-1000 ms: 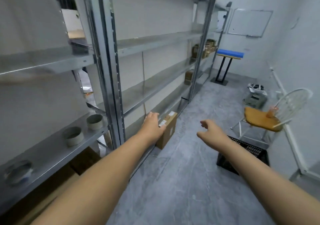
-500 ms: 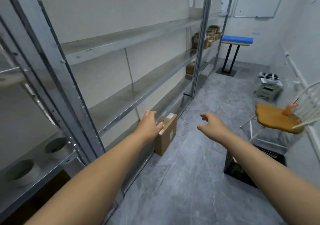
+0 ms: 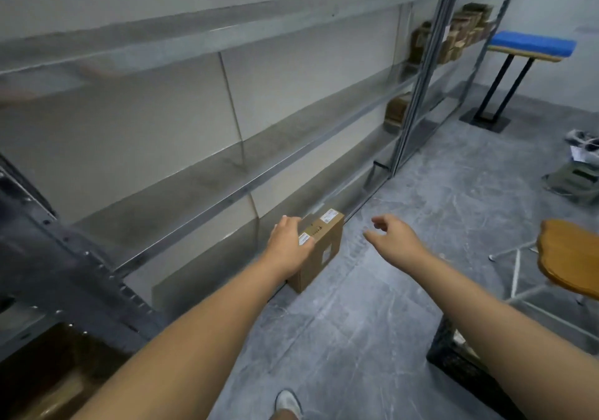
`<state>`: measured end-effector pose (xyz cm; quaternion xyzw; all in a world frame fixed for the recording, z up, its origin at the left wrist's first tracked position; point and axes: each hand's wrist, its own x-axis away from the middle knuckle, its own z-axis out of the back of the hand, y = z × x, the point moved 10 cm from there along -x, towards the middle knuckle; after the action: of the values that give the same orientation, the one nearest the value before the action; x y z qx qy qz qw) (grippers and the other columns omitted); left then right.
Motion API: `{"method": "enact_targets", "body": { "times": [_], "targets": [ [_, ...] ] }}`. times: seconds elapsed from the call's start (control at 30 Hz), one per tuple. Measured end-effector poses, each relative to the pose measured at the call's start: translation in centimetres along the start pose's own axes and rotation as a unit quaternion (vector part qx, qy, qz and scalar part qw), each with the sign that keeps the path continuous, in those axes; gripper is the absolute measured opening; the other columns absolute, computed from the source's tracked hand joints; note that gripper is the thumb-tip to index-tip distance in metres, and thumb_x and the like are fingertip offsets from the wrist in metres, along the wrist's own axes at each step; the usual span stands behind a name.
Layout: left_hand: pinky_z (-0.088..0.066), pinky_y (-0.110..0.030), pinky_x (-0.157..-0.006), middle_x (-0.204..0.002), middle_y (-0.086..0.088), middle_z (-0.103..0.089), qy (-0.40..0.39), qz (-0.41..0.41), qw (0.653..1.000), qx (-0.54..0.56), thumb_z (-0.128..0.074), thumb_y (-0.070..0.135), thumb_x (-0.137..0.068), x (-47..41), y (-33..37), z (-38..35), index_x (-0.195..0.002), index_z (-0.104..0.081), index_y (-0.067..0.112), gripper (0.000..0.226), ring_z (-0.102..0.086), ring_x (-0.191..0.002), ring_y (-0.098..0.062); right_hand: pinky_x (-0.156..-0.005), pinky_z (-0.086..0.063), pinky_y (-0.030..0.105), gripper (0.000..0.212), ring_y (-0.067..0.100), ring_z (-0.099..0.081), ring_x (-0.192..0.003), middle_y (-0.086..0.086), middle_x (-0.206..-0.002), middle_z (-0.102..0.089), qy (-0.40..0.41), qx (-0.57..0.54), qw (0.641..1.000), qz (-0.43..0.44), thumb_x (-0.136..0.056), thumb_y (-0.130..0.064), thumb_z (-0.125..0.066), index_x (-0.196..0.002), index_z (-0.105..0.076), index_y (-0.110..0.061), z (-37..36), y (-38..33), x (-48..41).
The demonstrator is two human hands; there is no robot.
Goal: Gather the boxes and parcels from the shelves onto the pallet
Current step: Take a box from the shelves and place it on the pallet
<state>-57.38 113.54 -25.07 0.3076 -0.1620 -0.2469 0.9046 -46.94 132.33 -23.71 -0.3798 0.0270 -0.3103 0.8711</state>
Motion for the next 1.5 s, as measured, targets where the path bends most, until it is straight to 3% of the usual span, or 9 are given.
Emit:
{"method": "enact_targets", "body": {
  "times": [0.33, 0.43, 0.7, 0.9, 1.07, 1.2, 1.3, 1.4, 1.5],
  "targets": [
    [-0.032, -0.035, -0.111, -0.143, -0.009, -0.037, -0.024, 0.075, 0.995, 0.057, -0.054, 0.033, -0.095, -19.1, -5.0, -8.8, -0.143, -0.035, 0.008, 0.058, -0.038, -0.133, -0.025, -0.092, -0.042, 0.025, 0.053, 0.023, -0.053, -0.120, 0.010, -0.132, -0.056, -0.107, 0.030, 0.994, 0.013, -0.088, -0.024, -0.067, -0.134, -0.049, -0.006, -9.7, 0.2, -21.2],
    [-0.036, -0.031, -0.104, -0.138, -0.009, -0.041, -0.039, 0.120, 0.989, 0.076, -0.053, 0.030, -0.096, -24.6, -8.7, -13.1, -0.139, -0.040, 0.009, 0.050, -0.043, -0.126, -0.024, -0.079, -0.039, 0.011, 0.054, 0.016, -0.055, -0.111, -0.001, -0.123, -0.057, -0.174, 0.018, 0.985, 0.002, -0.085, -0.024, -0.072, -0.133, -0.050, -0.013, -14.5, 4.0, -26.6],
    [-0.032, -0.032, -0.106, -0.138, -0.021, -0.041, -0.042, 0.246, 0.963, 0.100, -0.050, 0.014, -0.096, -35.5, -23.1, -28.1, -0.136, -0.043, -0.003, 0.044, -0.044, -0.127, -0.033, -0.084, -0.038, 0.022, 0.061, 0.015, -0.053, -0.112, 0.004, -0.134, -0.055, -0.214, 0.064, 0.974, -0.039, -0.077, -0.027, -0.080, -0.130, -0.052, -0.015, -24.7, 19.8, -41.7],
    [-0.037, -0.039, -0.108, -0.137, -0.023, -0.039, 0.022, 0.371, 0.924, 0.087, -0.059, 0.022, -0.092, -38.8, -35.5, -36.2, -0.137, -0.042, -0.003, 0.053, -0.047, -0.123, -0.037, -0.099, -0.041, 0.033, 0.079, 0.026, -0.047, -0.129, 0.008, -0.142, -0.048, -0.241, 0.109, 0.962, -0.070, -0.072, -0.035, -0.083, -0.138, -0.046, -0.012, -33.4, 31.9, -51.6],
    [-0.036, -0.029, -0.099, -0.144, -0.020, -0.024, 0.115, 0.441, 0.886, 0.082, -0.061, 0.027, -0.093, -40.3, -40.5, -37.3, -0.138, -0.030, -0.005, 0.063, -0.045, -0.123, -0.033, -0.108, -0.041, 0.043, 0.074, 0.030, -0.046, -0.129, 0.009, -0.140, -0.047, -0.154, 0.085, 0.982, -0.064, -0.077, -0.043, -0.076, -0.139, -0.045, -0.014, -36.6, 34.4, -61.7],
    [-0.041, -0.030, -0.088, -0.134, -0.020, -0.049, 0.148, 0.492, 0.841, 0.171, -0.050, 0.047, -0.096, -40.4, -43.1, -39.2, -0.131, -0.045, -0.004, 0.062, -0.054, -0.115, -0.032, -0.101, -0.042, 0.028, 0.082, 0.026, -0.044, -0.130, 0.008, -0.145, -0.040, -0.063, -0.007, 0.992, -0.108, -0.080, -0.044, -0.073, -0.144, -0.032, -0.014, -35.7, 35.3, -67.9],
    [-0.045, -0.027, -0.086, -0.122, -0.011, -0.062, 0.178, 0.497, 0.817, 0.230, -0.045, 0.054, -0.095, -39.7, -43.6, -40.6, -0.128, -0.052, 0.004, 0.060, -0.060, -0.106, -0.025, -0.073, -0.046, 0.012, 0.065, 0.014, -0.056, -0.104, 0.002, -0.131, -0.053, -0.171, -0.042, 0.981, -0.080, -0.086, -0.041, -0.068, -0.140, -0.043, -0.014, -37.6, 34.4, -69.8],
    [-0.050, -0.047, -0.097, -0.125, -0.008, -0.061, 0.208, 0.485, 0.802, 0.278, -0.047, 0.056, -0.093, -39.4, -43.6, -41.4, -0.131, -0.047, 0.015, 0.056, -0.060, -0.111, -0.028, -0.080, -0.045, 0.030, 0.059, 0.016, -0.051, -0.101, -0.001, -0.118, -0.053, -0.265, -0.051, 0.960, -0.080, -0.088, -0.046, -0.064, -0.136, -0.048, -0.017, -39.0, 34.9, -69.8],
    [-0.047, -0.049, -0.100, -0.127, -0.008, -0.060, 0.220, 0.513, 0.779, 0.284, -0.049, 0.061, -0.090, -38.6, -43.5, -41.9, -0.131, -0.048, 0.018, 0.059, -0.058, -0.114, -0.030, -0.076, -0.047, 0.025, 0.061, 0.016, -0.057, -0.102, 0.000, -0.118, -0.059, -0.262, -0.082, 0.958, -0.087, -0.084, -0.047, -0.069, -0.133, -0.054, -0.013, -38.8, 35.6, -69.4]
  ]
}}
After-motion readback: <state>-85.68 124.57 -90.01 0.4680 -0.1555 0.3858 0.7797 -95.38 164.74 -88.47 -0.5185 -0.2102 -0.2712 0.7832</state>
